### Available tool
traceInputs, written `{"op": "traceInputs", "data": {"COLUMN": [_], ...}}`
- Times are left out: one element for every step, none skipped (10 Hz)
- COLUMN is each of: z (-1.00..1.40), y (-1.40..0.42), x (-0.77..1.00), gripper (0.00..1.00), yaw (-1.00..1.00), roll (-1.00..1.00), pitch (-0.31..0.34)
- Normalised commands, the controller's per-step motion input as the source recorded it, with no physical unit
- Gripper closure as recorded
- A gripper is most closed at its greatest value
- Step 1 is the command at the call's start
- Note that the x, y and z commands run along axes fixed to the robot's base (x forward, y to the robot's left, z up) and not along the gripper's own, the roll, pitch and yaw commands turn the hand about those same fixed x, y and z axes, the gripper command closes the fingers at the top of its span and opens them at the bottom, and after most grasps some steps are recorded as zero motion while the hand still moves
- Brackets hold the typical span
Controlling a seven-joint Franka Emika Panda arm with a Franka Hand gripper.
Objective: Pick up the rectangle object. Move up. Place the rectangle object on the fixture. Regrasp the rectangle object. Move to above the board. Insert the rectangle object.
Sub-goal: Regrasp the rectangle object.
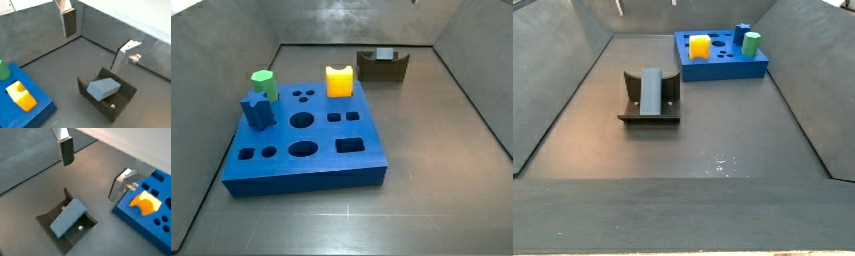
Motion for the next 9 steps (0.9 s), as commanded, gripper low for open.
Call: {"op": "traceInputs", "data": {"z": [0.01,0.01,0.01,0.01,0.01,0.02,0.02,0.01,0.0], "y": [-0.02,-0.02,-0.02,-0.02,-0.02,-0.02,-0.02,-0.02,-0.02], "x": [-0.03,-0.03,-0.04,-0.03,-0.03,-0.03,-0.03,-0.02,-0.02], "gripper": [0.0,0.0,0.0,0.0,0.0,0.0,0.0,0.0,0.0], "yaw": [0.01,0.01,0.01,0.01,0.01,0.01,0.01,0.01,0.01], "roll": [1.0,1.0,1.0,1.0,1.0,1.0,1.0,1.0,1.0], "pitch": [-0.102,-0.106,-0.108,-0.11,-0.111,-0.11,-0.11,-0.11,-0.108]}}
